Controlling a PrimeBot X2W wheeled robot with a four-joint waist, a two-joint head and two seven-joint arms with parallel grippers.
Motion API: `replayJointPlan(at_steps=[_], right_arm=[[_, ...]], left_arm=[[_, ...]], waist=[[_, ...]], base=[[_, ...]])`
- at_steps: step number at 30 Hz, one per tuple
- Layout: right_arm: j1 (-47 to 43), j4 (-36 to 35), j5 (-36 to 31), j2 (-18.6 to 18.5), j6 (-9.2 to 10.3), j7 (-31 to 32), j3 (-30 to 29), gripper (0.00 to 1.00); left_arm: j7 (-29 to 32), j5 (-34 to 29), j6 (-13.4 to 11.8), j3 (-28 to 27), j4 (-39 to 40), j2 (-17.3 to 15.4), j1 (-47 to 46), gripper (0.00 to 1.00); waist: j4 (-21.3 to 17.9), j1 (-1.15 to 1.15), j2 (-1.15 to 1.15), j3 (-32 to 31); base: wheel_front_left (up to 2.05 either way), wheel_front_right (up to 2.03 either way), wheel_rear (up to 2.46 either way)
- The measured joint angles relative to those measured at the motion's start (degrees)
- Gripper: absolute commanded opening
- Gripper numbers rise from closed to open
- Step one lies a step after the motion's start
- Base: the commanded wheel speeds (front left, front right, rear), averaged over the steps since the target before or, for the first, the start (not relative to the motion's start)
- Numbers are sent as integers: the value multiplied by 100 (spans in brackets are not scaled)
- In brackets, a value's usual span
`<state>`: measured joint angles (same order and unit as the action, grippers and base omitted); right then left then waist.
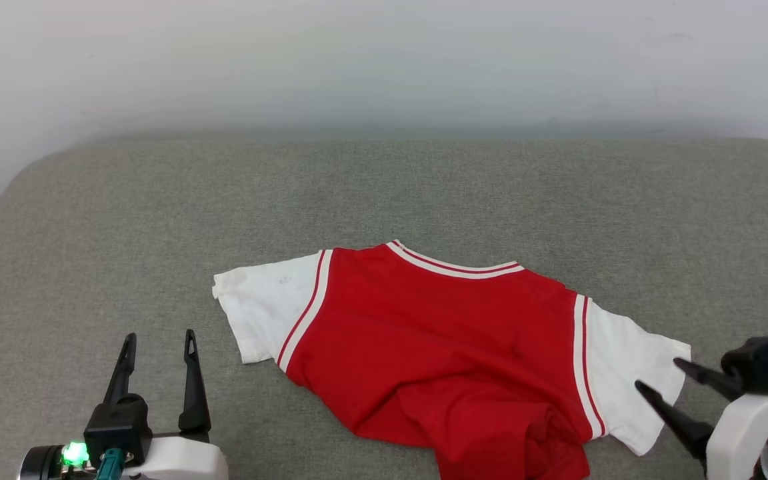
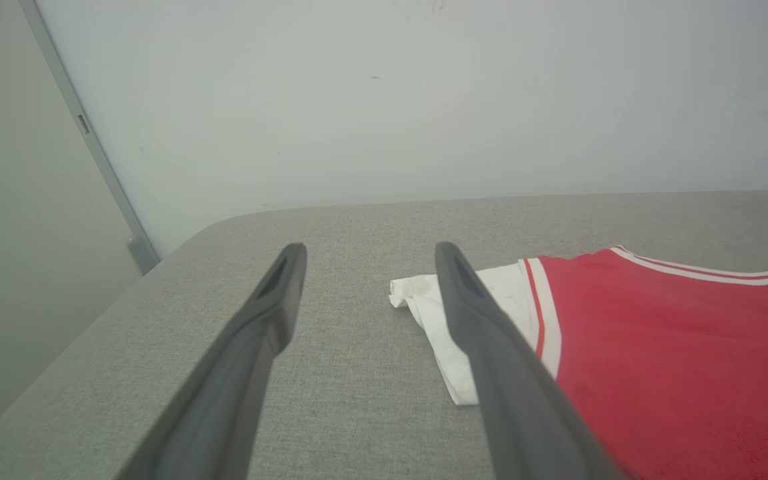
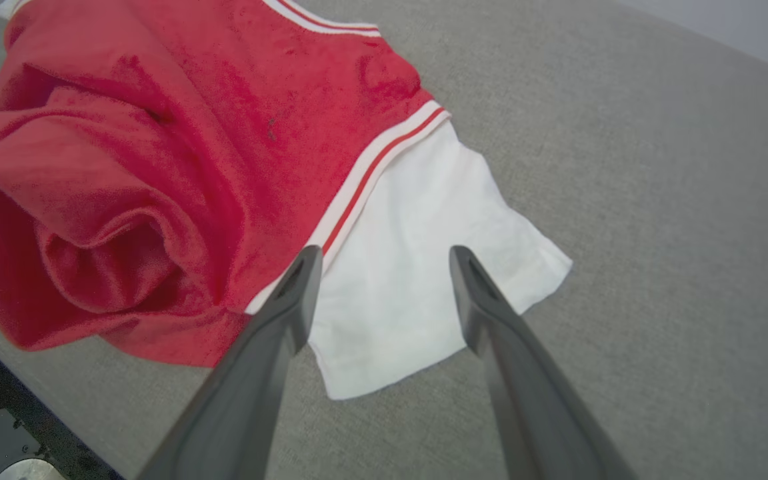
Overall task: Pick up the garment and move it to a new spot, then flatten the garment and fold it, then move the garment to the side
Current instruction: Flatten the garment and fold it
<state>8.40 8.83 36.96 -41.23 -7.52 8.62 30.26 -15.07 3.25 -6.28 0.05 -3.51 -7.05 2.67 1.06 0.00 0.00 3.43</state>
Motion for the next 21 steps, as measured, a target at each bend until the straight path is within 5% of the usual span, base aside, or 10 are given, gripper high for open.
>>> replayJointPlan(at_steps=[11,21], right_arm=[[-104,-1456,-634,93,0,565,-2065,100],[427,-1210,-142,-261,0,2038,-2208,100]], left_arm=[[-1,-59,57,-18,131,59,34,100],[0,-118,113,42,182,113,-279,100]], waist=[[-108,0,0,98],[23,0,0,555]], base=[[0,0,0],[0,0,0]])
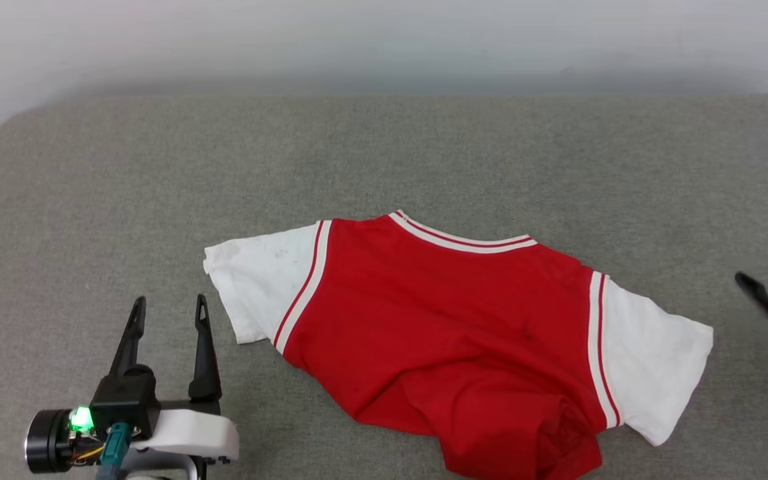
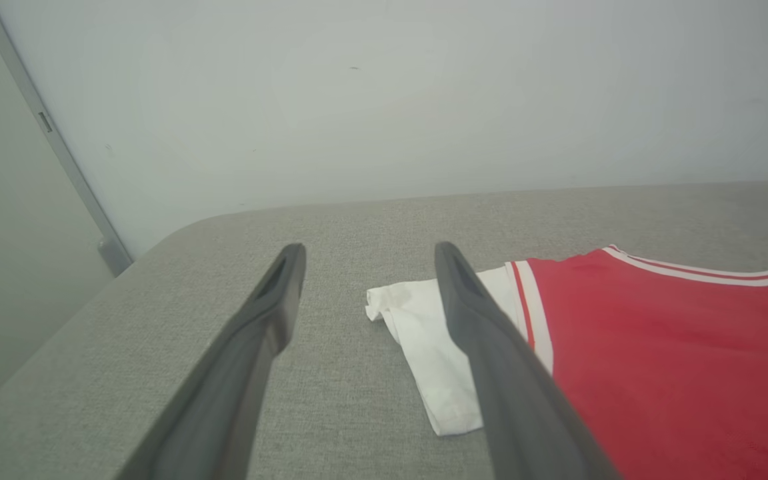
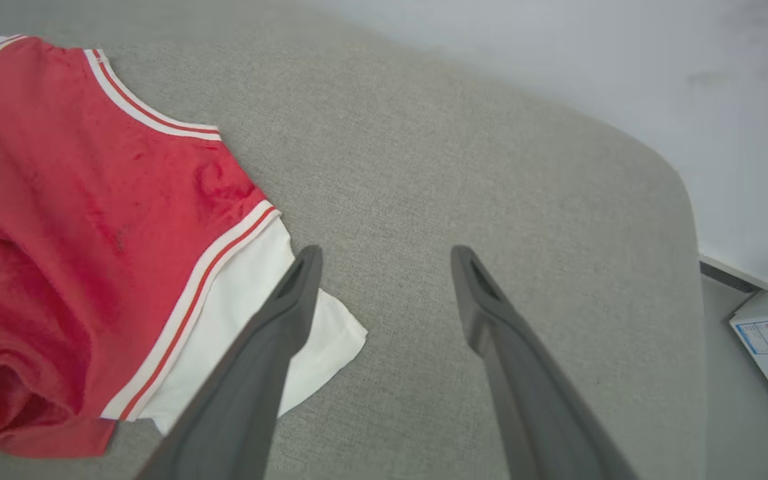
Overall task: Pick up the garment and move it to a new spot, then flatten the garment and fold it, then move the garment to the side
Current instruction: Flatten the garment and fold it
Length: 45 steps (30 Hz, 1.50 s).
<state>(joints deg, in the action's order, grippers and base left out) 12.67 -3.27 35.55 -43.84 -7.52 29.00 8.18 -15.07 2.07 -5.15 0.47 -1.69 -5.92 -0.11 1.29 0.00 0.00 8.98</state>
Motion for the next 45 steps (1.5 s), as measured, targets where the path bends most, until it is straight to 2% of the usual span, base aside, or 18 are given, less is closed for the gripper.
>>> replayJointPlan(at_steps=[6,11,15,21,27,28,29,37,41,45], right_arm=[[202,443,426,-129,1,1099,334,100],[358,866,541,-2,1,1454,670,100],[508,1210,571,204,1,1379,923,100],[760,1774,485,370,4,921,1352,100],[950,2117,594,301,13,650,1845,100],[967,2147,606,291,13,546,1912,11],[975,2180,645,285,13,443,1971,0],[926,2224,613,275,-1,-739,2079,0],[782,2029,497,278,-1,-1228,1886,0],[487,1703,338,308,0,-1421,1686,0]], left_arm=[[0,-33,12,25,21,37,-184,100],[0,-40,37,41,25,54,-325,100],[0,-53,54,62,19,66,-428,100],[0,-83,62,62,1,75,-549,100],[0,-89,60,46,-43,77,-599,100],[0,-89,59,35,-59,75,-597,100],[0,-89,59,20,-78,73,-596,100],[0,-48,201,-89,-220,-108,-589,100],[0,8,426,-140,-358,-343,-691,100],[0,43,714,-144,-569,-641,-1005,100]], waist=[[111,0,0,302],[195,0,0,521],[262,1,0,672],[330,0,0,842],[338,0,-1,825],[328,0,0,802],[316,0,0,774],[206,0,0,365],[125,0,0,141],[18,0,0,-10]], base=[[0,0,0],[0,0,0],[0,0,0],[0,0,0],[0,0,0],[0,0,0],[0,0,0],[0,0,0],[0,0,0],[0,0,0]])
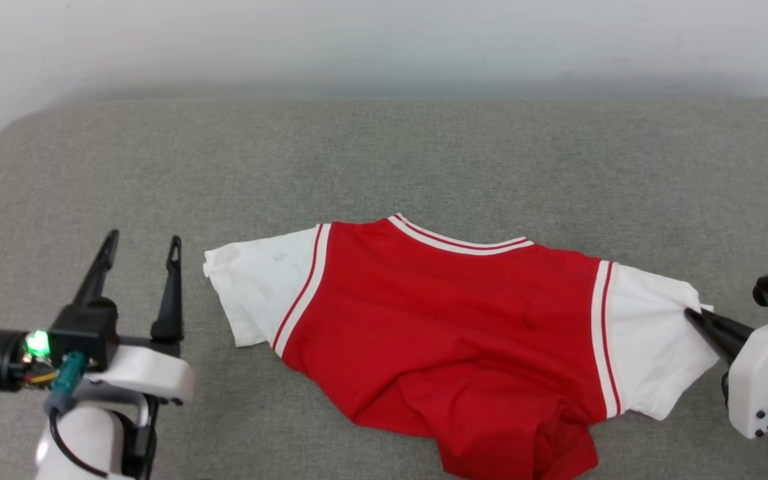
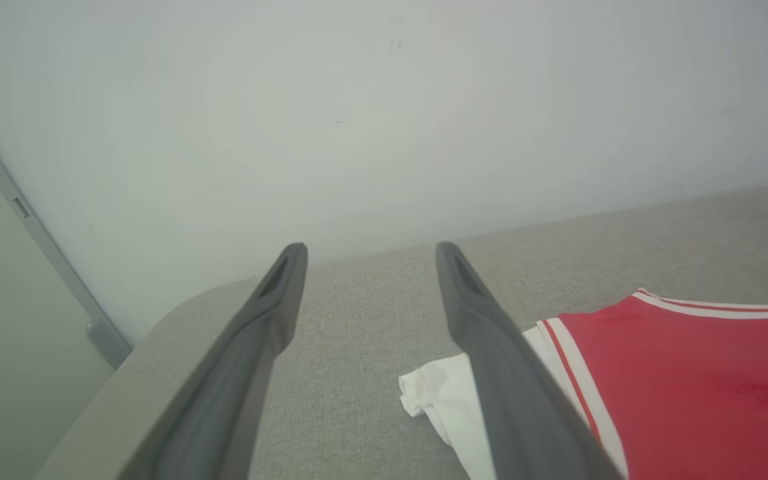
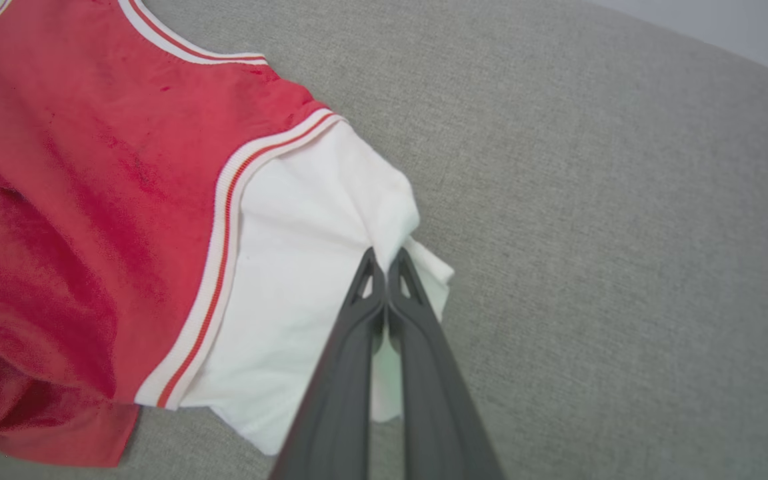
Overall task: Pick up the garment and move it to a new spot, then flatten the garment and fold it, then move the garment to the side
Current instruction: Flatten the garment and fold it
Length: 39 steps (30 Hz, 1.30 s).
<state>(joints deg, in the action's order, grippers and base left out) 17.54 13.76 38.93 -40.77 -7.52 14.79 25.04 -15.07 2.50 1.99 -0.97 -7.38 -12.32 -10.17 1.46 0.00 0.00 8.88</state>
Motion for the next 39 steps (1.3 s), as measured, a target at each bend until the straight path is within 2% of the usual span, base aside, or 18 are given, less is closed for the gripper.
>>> replayJointPlan(at_steps=[5,8,12,19,20,23,31,39], right_arm=[[-353,-488,-236,126,-1,38,-292,0],[-522,-747,-410,196,0,144,-469,0],[-654,-1072,-597,352,0,285,-659,0],[-809,-1457,-812,571,0,425,-879,0],[-817,-1521,-861,599,0,443,-916,0],[-816,-1589,-878,625,0,467,-948,0],[-666,-1694,-916,641,0,515,-951,0],[-393,-1690,-882,603,0,486,-855,0]], left_arm=[[304,130,320,48,-213,-450,-627,100],[797,404,460,154,-302,-686,-1024,100],[1514,850,519,433,-391,-1122,-1613,100],[3442,2265,541,1621,-582,-2020,-2329,100],[4061,2687,541,1945,-641,-2238,-2536,100],[4756,3178,541,2307,-776,-2525,-2760,100],[5869,4010,541,2852,-1344,-2736,-3320,100],[6291,4302,541,3284,-1772,-2813,-3651,100]], waist=[[-139,0,0,-50],[-204,0,0,-28],[-278,0,0,41],[-363,0,0,207],[-376,0,0,270],[-399,0,0,379],[-496,1,0,739],[-618,1,0,1147]], base=[[0,0,0],[0,0,0],[0,0,0],[0,0,0],[0,0,0],[0,0,0],[0,0,0],[0,0,0]])
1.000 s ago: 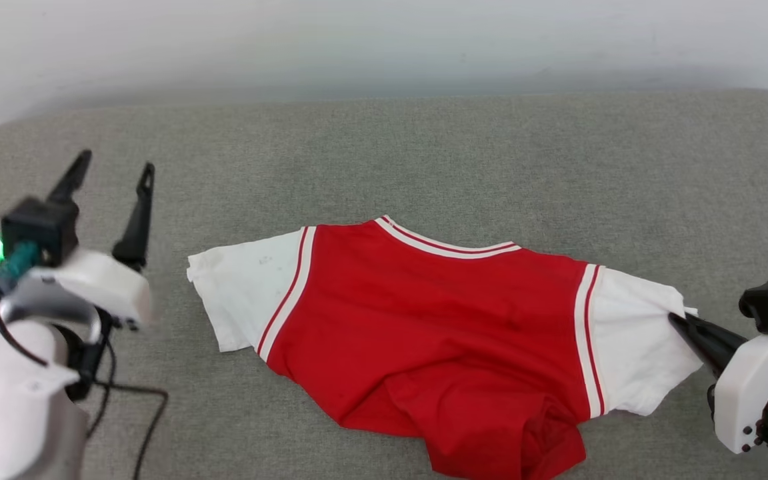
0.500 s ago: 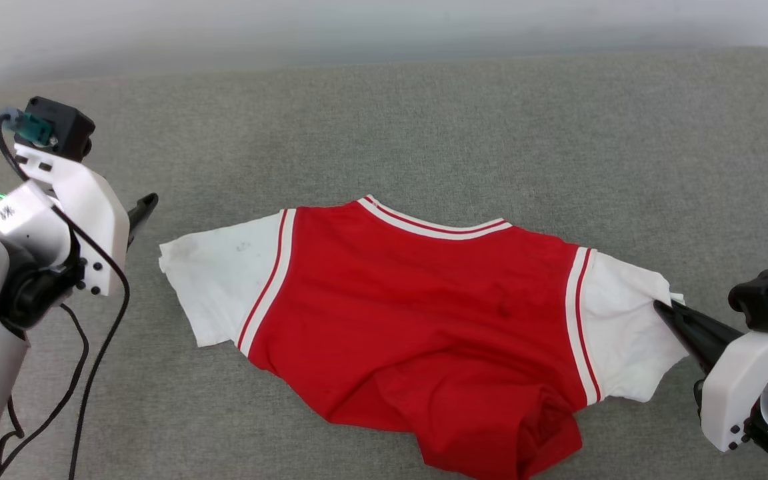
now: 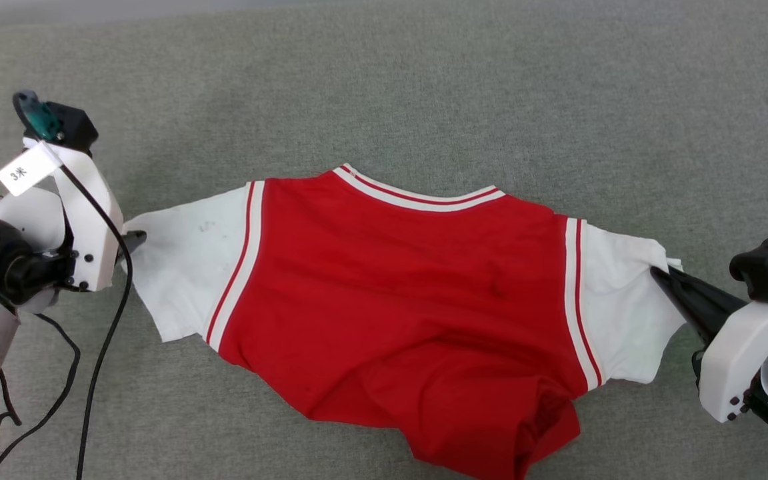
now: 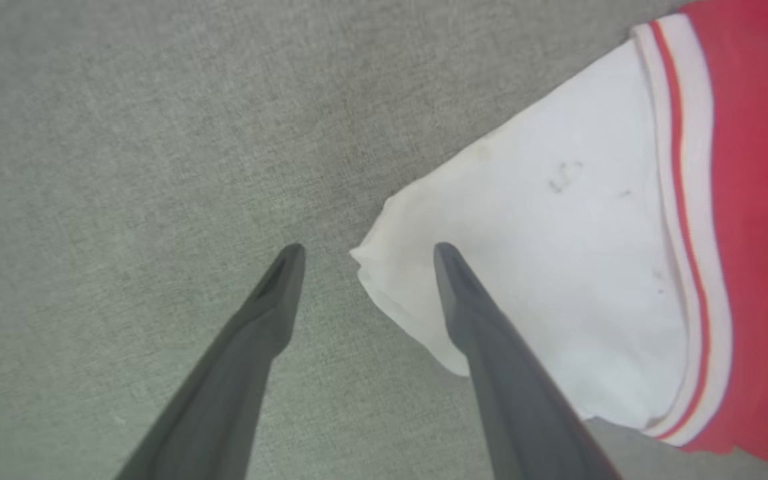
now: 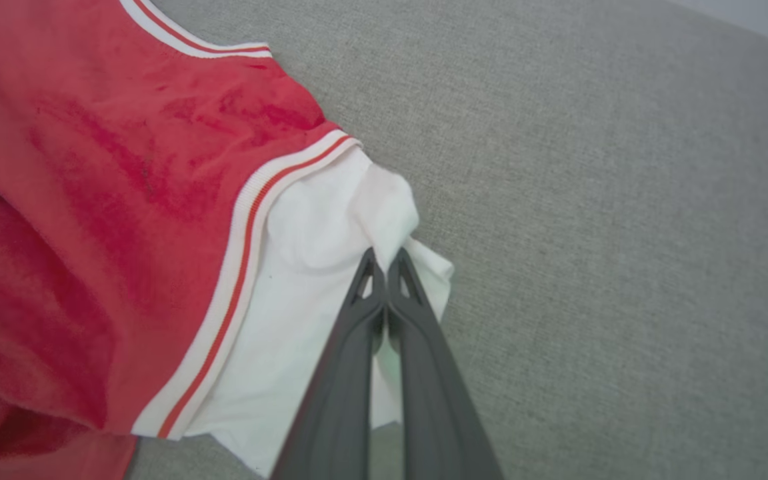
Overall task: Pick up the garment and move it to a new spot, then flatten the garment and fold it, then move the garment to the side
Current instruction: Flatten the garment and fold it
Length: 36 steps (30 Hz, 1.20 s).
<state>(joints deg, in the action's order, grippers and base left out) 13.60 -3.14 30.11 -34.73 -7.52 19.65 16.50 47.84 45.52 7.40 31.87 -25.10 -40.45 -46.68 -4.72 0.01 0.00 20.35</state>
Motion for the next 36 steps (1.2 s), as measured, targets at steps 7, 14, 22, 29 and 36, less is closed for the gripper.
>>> replayJointPlan(at_steps=[7,14,22,29,36], right_arm=[[187,85,22,-21,0,-102,114,0],[292,192,63,-40,0,-176,163,0],[444,299,68,-74,0,-301,259,0],[513,314,115,-194,0,-359,152,0],[628,258,145,-301,-1,-423,-86,0]], left_arm=[[121,197,-1,420,-171,-76,-76,100],[122,408,-9,893,-91,-220,-208,0],[-1140,246,0,1265,23,-380,-171,0],[-2554,-40,0,1252,447,-532,-180,0],[-3260,-448,-88,1240,969,-580,-206,0]], waist=[[-95,-1,0,259],[-110,-1,0,339],[-82,-1,0,27],[38,-1,0,-487],[244,-1,0,-1026]], base=[[0,0,0],[0,0,0],[0,0,0],[0,0,0],[0,0,0]])
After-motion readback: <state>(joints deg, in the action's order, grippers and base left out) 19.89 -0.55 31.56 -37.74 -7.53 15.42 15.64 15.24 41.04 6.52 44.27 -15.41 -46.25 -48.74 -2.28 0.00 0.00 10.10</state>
